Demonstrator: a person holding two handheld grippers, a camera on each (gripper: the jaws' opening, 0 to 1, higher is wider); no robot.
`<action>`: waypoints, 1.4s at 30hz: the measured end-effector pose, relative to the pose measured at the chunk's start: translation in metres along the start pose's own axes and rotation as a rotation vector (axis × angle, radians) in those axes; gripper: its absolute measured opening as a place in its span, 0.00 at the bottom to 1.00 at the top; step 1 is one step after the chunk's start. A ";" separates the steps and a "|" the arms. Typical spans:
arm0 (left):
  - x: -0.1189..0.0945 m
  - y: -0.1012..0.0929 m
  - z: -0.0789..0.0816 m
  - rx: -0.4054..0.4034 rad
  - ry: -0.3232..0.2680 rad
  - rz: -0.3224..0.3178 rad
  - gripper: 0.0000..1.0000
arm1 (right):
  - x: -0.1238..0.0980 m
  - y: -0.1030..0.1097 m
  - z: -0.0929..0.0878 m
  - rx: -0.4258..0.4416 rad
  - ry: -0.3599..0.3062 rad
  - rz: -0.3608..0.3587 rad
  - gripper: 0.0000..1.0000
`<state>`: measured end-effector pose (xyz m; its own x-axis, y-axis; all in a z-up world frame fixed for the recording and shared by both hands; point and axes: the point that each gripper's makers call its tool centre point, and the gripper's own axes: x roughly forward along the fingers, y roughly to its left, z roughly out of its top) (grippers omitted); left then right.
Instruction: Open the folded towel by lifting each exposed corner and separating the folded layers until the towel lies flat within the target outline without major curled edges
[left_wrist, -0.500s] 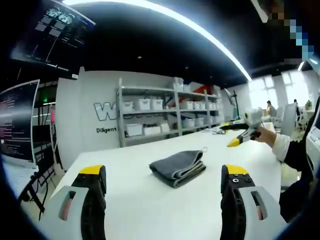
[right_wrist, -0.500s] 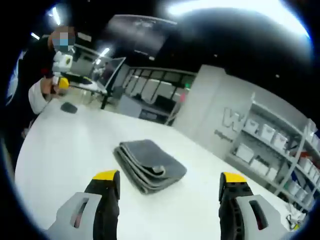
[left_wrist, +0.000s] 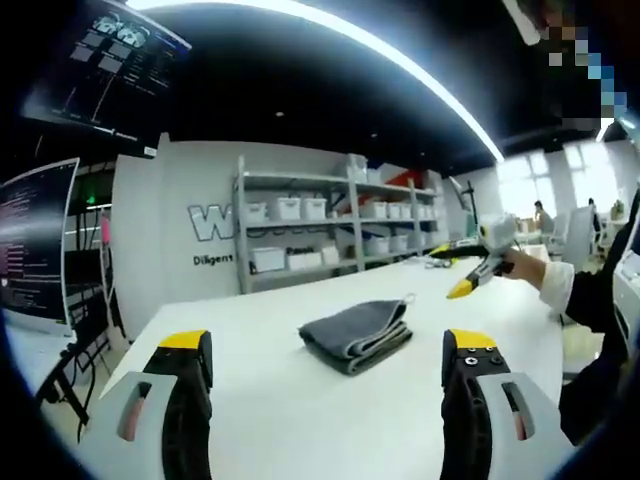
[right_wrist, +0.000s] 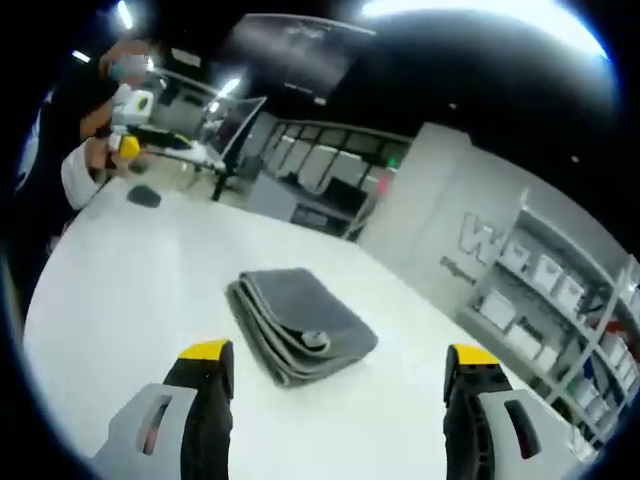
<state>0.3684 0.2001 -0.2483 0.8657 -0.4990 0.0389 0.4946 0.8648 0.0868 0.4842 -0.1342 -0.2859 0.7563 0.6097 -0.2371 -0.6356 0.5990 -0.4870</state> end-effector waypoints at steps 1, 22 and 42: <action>0.000 -0.001 0.000 -0.004 0.000 -0.004 0.94 | 0.001 -0.001 0.000 -0.003 0.002 0.000 0.86; 0.004 -0.010 0.004 -0.029 -0.013 -0.042 0.94 | 0.044 -0.009 -0.027 -0.081 0.047 0.052 0.85; 0.005 -0.009 0.002 -0.033 -0.013 -0.035 0.94 | 0.081 -0.001 -0.042 -0.146 0.072 0.061 0.83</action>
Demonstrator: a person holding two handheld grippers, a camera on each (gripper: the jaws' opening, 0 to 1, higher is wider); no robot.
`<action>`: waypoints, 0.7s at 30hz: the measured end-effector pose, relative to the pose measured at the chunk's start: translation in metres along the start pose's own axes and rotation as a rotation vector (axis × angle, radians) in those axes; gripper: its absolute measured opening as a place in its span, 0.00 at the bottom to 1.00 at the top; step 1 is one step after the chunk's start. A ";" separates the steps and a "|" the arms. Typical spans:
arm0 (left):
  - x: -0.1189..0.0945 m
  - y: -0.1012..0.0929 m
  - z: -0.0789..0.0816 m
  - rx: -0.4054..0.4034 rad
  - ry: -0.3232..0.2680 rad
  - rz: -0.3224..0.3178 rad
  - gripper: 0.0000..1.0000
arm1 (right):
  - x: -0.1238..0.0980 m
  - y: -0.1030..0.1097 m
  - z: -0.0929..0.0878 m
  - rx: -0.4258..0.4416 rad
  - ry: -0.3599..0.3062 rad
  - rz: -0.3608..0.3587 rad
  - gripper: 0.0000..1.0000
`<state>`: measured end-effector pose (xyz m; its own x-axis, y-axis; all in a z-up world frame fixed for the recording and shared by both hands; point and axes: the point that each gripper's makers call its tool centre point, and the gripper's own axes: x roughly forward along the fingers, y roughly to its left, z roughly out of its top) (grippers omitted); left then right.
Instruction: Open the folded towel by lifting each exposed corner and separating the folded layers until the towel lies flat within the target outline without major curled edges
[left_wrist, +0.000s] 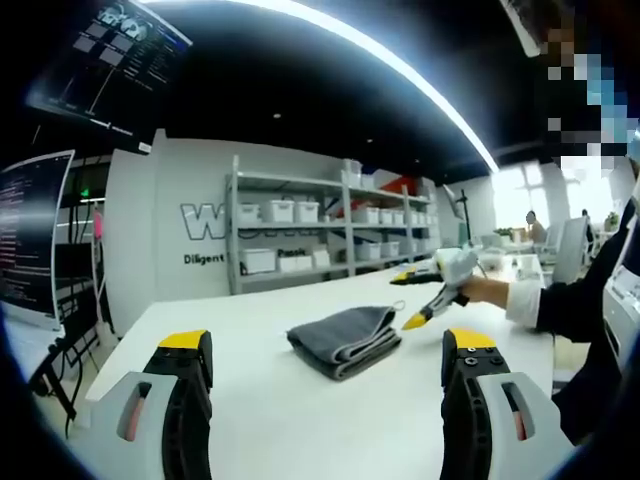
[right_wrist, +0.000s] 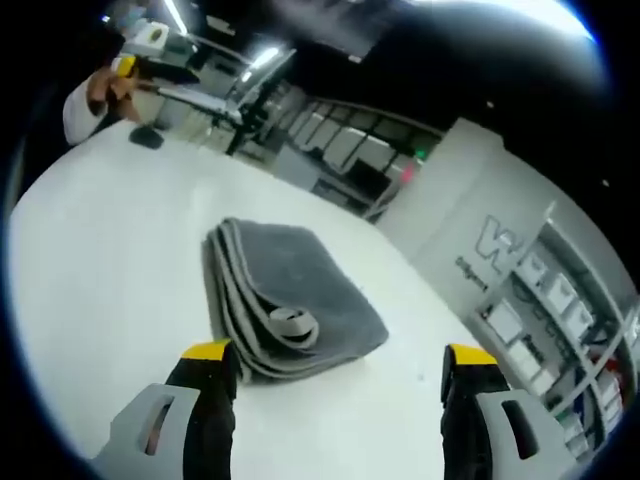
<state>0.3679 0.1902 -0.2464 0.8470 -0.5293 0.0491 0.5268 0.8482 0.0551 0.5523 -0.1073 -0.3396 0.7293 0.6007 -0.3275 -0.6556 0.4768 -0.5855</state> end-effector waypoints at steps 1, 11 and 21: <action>0.000 0.000 -0.001 0.001 0.002 0.000 0.94 | 0.000 0.002 0.001 -0.005 0.000 -0.001 0.83; -0.002 0.001 -0.001 0.004 0.000 0.005 0.93 | 0.006 0.009 -0.001 -0.117 0.028 -0.063 0.78; -0.007 0.003 0.000 0.006 -0.006 0.010 0.93 | 0.007 0.023 0.008 -0.147 0.005 -0.087 0.74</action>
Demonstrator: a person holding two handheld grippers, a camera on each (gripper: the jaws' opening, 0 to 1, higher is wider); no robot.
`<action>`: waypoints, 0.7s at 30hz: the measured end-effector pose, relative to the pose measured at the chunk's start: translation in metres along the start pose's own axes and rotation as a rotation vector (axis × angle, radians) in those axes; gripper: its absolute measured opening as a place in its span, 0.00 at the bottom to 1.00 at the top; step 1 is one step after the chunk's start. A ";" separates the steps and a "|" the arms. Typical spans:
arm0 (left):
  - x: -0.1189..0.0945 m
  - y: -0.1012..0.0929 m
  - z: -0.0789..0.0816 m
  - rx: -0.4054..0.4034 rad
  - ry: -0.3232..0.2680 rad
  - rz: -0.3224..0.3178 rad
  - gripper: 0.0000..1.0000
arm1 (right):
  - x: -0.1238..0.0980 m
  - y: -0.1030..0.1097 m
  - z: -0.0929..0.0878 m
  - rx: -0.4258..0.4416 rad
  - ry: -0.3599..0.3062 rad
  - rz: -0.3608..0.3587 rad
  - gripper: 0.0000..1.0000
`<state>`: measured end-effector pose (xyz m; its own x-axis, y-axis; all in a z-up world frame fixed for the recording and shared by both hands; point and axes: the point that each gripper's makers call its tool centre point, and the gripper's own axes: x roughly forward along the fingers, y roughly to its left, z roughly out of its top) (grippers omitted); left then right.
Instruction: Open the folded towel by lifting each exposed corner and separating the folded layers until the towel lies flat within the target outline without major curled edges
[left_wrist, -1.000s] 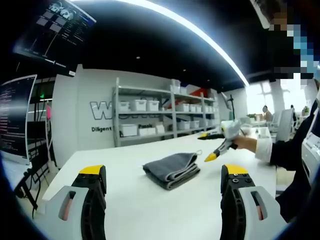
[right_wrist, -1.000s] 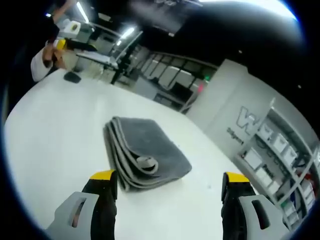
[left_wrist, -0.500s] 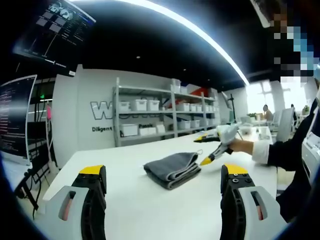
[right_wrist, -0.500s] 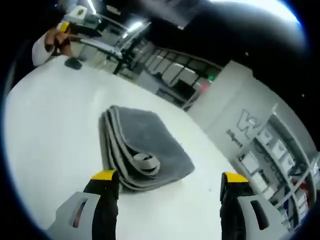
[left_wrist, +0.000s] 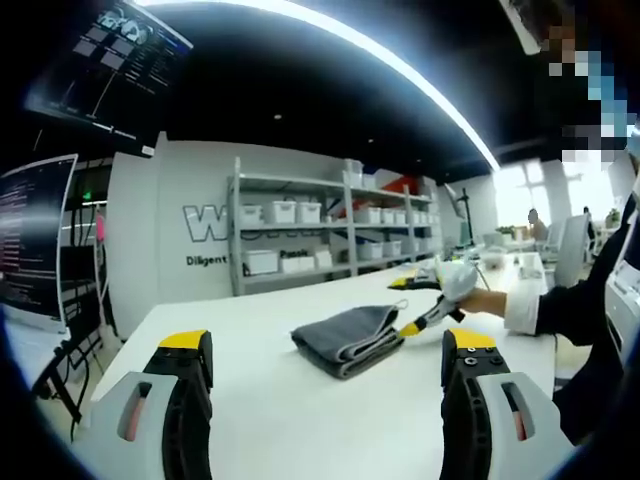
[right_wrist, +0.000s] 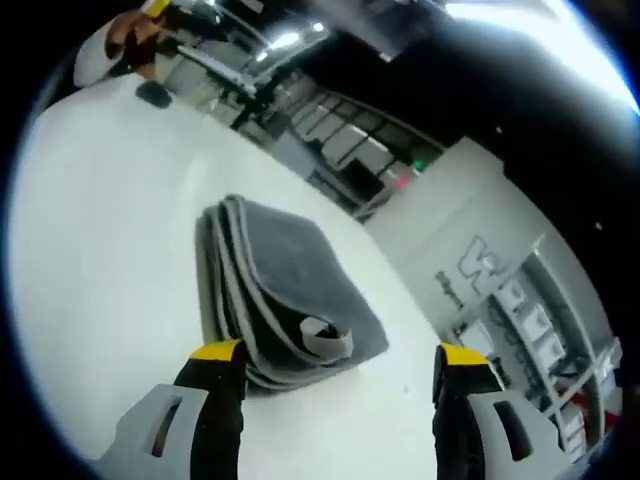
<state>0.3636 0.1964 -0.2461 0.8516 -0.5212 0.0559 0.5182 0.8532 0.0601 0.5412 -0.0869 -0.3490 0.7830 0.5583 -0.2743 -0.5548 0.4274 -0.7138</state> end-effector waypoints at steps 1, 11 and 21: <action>0.000 0.000 0.000 -0.005 -0.002 -0.004 0.93 | 0.000 0.002 0.002 0.001 -0.007 0.004 0.74; -0.002 0.000 0.003 0.001 -0.006 -0.003 0.93 | 0.003 0.007 0.001 0.020 0.002 -0.021 0.70; 0.001 -0.003 0.002 -0.009 -0.003 -0.018 0.93 | 0.013 0.018 0.003 -0.097 0.027 -0.013 0.58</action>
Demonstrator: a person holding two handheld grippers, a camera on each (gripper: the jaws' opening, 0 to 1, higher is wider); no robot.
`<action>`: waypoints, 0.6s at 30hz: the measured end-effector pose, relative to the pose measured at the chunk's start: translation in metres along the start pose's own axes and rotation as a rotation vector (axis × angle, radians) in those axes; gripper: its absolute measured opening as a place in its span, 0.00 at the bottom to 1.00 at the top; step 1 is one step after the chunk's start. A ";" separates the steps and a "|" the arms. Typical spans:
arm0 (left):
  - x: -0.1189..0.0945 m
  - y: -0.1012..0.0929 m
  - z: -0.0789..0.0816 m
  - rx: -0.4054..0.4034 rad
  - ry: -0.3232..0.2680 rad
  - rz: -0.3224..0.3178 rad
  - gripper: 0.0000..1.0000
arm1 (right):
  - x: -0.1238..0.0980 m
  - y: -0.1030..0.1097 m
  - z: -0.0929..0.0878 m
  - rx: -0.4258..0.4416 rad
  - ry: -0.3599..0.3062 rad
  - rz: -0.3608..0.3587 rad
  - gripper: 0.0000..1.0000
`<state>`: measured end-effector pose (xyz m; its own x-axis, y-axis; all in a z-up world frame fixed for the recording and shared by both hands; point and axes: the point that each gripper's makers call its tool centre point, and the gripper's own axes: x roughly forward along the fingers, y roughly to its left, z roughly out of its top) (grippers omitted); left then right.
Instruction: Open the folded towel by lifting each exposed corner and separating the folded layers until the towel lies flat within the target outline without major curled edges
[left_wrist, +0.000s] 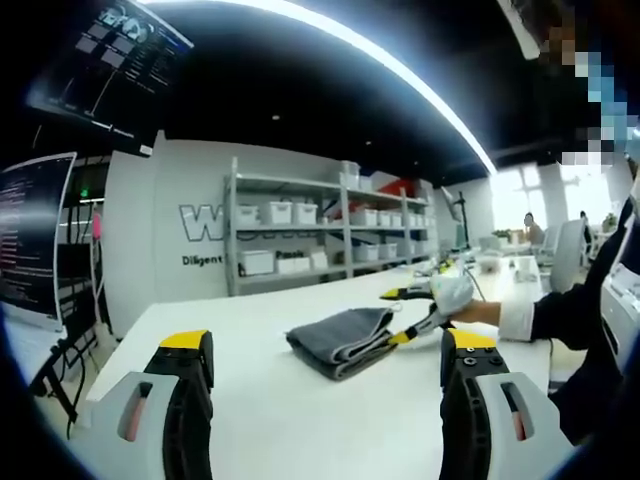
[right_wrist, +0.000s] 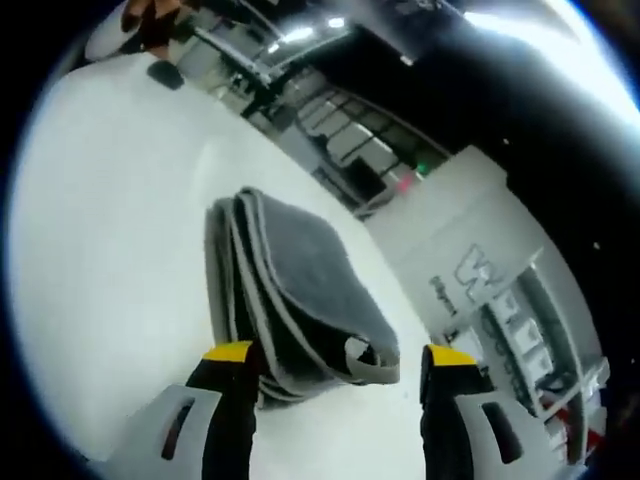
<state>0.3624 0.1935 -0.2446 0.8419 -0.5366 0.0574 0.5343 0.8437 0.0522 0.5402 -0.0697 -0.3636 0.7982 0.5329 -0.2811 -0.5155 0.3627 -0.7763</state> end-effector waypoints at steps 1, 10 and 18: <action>0.000 0.000 0.000 0.000 0.001 0.000 0.93 | 0.001 0.001 0.000 -0.002 0.000 0.002 0.55; -0.001 0.003 -0.001 0.010 0.010 0.010 0.93 | 0.007 -0.001 -0.001 0.036 -0.011 0.010 0.29; -0.003 0.005 -0.001 0.010 0.004 0.015 0.92 | 0.009 -0.006 -0.010 0.200 -0.036 0.032 0.18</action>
<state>0.3626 0.1988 -0.2451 0.8500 -0.5240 0.0540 0.5210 0.8514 0.0609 0.5539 -0.0752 -0.3669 0.7708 0.5718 -0.2809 -0.5949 0.4882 -0.6386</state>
